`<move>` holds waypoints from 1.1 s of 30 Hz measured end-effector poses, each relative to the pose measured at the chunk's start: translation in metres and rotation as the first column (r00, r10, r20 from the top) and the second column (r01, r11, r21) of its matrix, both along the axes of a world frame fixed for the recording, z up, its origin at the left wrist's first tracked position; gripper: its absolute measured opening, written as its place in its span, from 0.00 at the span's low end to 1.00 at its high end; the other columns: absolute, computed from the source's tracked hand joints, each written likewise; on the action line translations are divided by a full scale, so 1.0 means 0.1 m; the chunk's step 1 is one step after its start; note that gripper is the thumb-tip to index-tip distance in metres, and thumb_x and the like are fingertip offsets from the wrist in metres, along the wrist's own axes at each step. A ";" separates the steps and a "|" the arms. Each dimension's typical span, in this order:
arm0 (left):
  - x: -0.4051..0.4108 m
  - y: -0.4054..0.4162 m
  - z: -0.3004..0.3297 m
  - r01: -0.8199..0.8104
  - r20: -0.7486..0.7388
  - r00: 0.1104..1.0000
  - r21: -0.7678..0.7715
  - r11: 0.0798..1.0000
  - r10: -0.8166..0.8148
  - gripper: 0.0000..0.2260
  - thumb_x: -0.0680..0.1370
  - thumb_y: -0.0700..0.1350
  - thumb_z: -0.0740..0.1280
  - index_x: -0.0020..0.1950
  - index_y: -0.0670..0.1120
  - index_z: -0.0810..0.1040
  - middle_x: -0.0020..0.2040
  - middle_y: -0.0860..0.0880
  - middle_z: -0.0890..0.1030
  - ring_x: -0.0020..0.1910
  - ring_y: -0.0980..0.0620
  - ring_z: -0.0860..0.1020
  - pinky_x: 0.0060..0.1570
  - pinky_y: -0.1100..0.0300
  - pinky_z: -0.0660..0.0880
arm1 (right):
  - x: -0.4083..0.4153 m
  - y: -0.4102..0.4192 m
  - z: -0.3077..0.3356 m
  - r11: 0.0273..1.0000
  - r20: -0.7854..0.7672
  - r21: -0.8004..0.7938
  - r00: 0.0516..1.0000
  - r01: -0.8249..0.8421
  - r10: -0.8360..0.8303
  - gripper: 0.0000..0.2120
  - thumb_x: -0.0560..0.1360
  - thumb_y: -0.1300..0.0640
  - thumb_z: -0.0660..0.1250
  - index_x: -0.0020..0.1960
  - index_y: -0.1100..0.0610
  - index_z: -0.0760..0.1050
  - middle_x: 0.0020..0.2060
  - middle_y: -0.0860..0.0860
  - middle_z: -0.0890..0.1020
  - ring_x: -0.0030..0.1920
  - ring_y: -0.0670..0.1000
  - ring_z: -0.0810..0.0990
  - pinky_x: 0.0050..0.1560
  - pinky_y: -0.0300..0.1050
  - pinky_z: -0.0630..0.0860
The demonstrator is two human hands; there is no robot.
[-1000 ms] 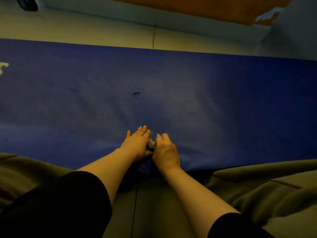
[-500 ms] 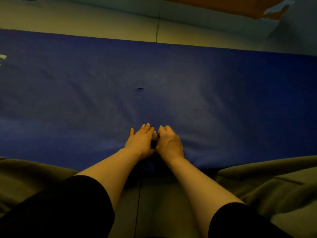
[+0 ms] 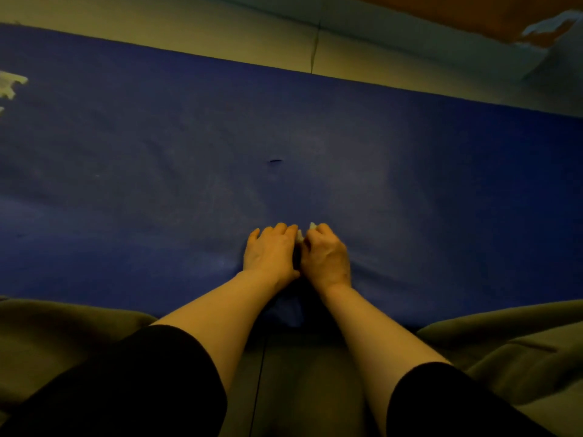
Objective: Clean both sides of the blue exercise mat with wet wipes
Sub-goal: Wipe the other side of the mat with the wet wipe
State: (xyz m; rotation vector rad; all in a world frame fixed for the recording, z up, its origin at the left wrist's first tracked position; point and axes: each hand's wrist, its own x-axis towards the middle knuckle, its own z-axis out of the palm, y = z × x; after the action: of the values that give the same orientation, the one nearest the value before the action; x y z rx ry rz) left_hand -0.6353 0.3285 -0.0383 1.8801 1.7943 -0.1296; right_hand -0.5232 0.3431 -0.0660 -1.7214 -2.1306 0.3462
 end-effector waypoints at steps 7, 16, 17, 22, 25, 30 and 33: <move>-0.15 0.32 0.08 -0.044 0.029 0.999 0.032 0.999 0.043 0.39 0.69 0.62 0.73 0.72 0.44 0.65 0.73 0.45 0.61 0.69 0.43 0.64 0.66 0.50 0.65 | 0.47 0.37 0.05 0.900 -0.025 -0.038 0.900 0.435 -0.436 0.10 0.77 0.60 0.63 0.41 0.66 0.73 0.44 0.63 0.76 0.40 0.64 0.76 0.36 0.49 0.64; -0.25 0.76 -0.03 0.087 -0.004 0.996 -0.169 0.982 -0.090 0.51 0.70 0.61 0.73 0.79 0.43 0.44 0.80 0.46 0.43 0.78 0.48 0.43 0.76 0.46 0.45 | 0.24 0.54 -0.07 0.994 -0.021 -0.017 0.993 0.112 -0.112 0.08 0.73 0.61 0.61 0.36 0.62 0.72 0.37 0.61 0.76 0.35 0.63 0.76 0.32 0.47 0.67; -0.25 0.76 -0.06 0.082 -0.001 0.996 -0.188 0.979 -0.084 0.52 0.70 0.61 0.73 0.79 0.44 0.44 0.80 0.46 0.42 0.78 0.48 0.43 0.76 0.45 0.44 | 0.35 0.61 -0.07 0.979 -0.016 -0.035 0.980 0.200 -0.201 0.07 0.74 0.63 0.62 0.38 0.63 0.73 0.40 0.62 0.76 0.38 0.64 0.76 0.34 0.49 0.66; -0.21 0.74 -0.17 0.066 -0.019 0.997 -0.193 0.979 -0.071 0.52 0.70 0.61 0.73 0.79 0.45 0.42 0.80 0.46 0.42 0.78 0.48 0.42 0.75 0.45 0.43 | 0.22 0.60 -0.11 0.960 -0.041 -0.036 0.960 0.276 -0.278 0.07 0.72 0.66 0.66 0.36 0.64 0.72 0.38 0.63 0.76 0.34 0.64 0.76 0.31 0.50 0.69; -0.20 0.76 -0.23 0.031 -0.004 0.999 -0.183 0.983 -0.032 0.50 0.71 0.59 0.73 0.79 0.46 0.44 0.80 0.46 0.43 0.78 0.49 0.43 0.75 0.45 0.43 | -0.07 0.52 -0.19 1.000 -0.034 -0.020 0.999 0.022 -0.022 0.11 0.70 0.63 0.71 0.33 0.61 0.70 0.33 0.59 0.76 0.30 0.60 0.75 0.27 0.44 0.65; -0.12 0.79 -0.22 -0.029 -0.026 0.999 -0.182 0.983 0.025 0.54 0.66 0.62 0.76 0.79 0.47 0.47 0.80 0.47 0.47 0.78 0.48 0.46 0.76 0.44 0.45 | 0.31 0.83 -0.16 0.965 -0.024 -0.117 0.971 0.236 -0.240 0.07 0.76 0.61 0.63 0.42 0.65 0.73 0.45 0.63 0.75 0.43 0.65 0.75 0.39 0.51 0.65; -0.09 0.80 -0.19 -0.069 -0.016 0.998 -0.169 0.983 0.067 0.54 0.64 0.62 0.77 0.79 0.47 0.50 0.80 0.46 0.50 0.78 0.48 0.49 0.76 0.44 0.46 | 0.51 0.95 -0.15 0.904 -0.011 -0.059 0.905 0.424 -0.425 0.06 0.75 0.65 0.61 0.43 0.67 0.73 0.46 0.64 0.75 0.43 0.66 0.75 0.40 0.54 0.68</move>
State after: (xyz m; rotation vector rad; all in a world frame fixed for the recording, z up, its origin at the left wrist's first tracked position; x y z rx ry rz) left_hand -0.6441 0.4080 -0.0569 1.7002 1.7921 -0.2594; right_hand -0.4718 0.4381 -0.0807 -2.1368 -1.6757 0.2992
